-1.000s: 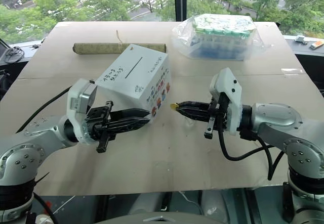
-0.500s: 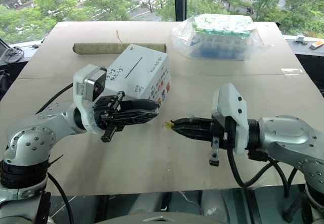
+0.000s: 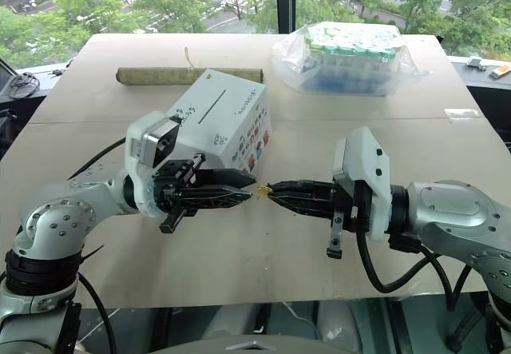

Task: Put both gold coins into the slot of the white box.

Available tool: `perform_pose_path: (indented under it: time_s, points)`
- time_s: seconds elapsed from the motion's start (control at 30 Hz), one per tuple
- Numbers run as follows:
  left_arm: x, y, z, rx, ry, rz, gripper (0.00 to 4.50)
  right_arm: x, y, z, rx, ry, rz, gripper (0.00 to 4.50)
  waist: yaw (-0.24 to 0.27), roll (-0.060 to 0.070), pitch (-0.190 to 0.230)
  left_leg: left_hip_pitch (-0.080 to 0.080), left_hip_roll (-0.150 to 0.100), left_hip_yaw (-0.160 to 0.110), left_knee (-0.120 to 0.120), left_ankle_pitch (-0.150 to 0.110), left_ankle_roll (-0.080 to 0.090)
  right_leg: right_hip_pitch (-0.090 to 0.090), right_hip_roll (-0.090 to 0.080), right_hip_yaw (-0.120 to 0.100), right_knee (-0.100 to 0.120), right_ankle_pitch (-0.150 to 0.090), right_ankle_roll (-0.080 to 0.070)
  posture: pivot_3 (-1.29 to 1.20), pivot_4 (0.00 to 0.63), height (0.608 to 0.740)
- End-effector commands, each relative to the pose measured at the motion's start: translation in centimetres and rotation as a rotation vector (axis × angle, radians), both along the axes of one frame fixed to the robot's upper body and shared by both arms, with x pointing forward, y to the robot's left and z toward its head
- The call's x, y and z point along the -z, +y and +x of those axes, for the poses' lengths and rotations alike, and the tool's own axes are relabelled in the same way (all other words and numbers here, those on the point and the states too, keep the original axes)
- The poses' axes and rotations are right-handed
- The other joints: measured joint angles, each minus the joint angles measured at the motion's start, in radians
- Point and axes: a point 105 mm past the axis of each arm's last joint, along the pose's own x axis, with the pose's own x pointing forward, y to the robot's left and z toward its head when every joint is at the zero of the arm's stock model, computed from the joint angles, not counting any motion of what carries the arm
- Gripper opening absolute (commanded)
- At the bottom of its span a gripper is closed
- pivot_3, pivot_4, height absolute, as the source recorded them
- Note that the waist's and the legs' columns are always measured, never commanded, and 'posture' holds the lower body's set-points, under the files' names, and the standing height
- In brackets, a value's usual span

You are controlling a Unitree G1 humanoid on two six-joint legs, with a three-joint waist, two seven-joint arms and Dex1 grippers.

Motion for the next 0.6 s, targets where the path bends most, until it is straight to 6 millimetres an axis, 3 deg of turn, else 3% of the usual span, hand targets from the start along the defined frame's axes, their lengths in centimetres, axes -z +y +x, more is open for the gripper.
perform_pose_path:
  time_s: [0.03, 0.37, 0.47, 0.5, 0.6]
  points:
    - [-0.52, -0.3, -0.2, 0.029, -0.028, -0.007, 1.42, -0.69, 0.26, -0.45, -0.018, -0.034, 0.021, 0.0, 0.0, 0.0, 0.0, 0.0, 0.0, 0.0, 0.0, 0.0, 0.0, 0.0, 0.0, 0.0, 0.0, 0.0, 0.0, 0.0, 0.15, 0.74]
    - [-0.75, -0.7, -0.09, 0.056, -0.036, -0.014, 1.42, -0.71, 0.35, -0.58, -0.017, -0.036, 0.024, 0.0, 0.0, 0.0, 0.0, 0.0, 0.0, 0.0, 0.0, 0.0, 0.0, 0.0, 0.0, 0.0, 0.0, 0.0, 0.0, 0.0, 0.15, 0.74]
    - [-0.68, -0.74, -0.24, 0.071, -0.038, -0.008, 0.66, -0.73, 0.37, -0.57, -0.016, -0.037, 0.026, 0.0, 0.0, 0.0, 0.0, 0.0, 0.0, 0.0, 0.0, 0.0, 0.0, 0.0, 0.0, 0.0, 0.0, 0.0, 0.0, 0.0, 0.15, 0.74]
    - [-0.62, -0.76, -0.26, 0.074, -0.037, -0.007, 0.21, -0.74, 0.38, -0.58, -0.017, -0.037, 0.026, 0.0, 0.0, 0.0, 0.0, 0.0, 0.0, 0.0, 0.0, 0.0, 0.0, 0.0, 0.0, 0.0, 0.0, 0.0, 0.0, 0.0, 0.15, 0.74]
    - [-0.57, -0.89, -0.34, 0.094, -0.022, -0.016, 0.09, -0.7, 0.53, -0.67, -0.029, -0.032, 0.029, 0.0, 0.0, 0.0, 0.0, 0.0, 0.0, 0.0, 0.0, 0.0, 0.0, 0.0, 0.0, 0.0, 0.0, 0.0, 0.0, 0.0, 0.15, 0.74]
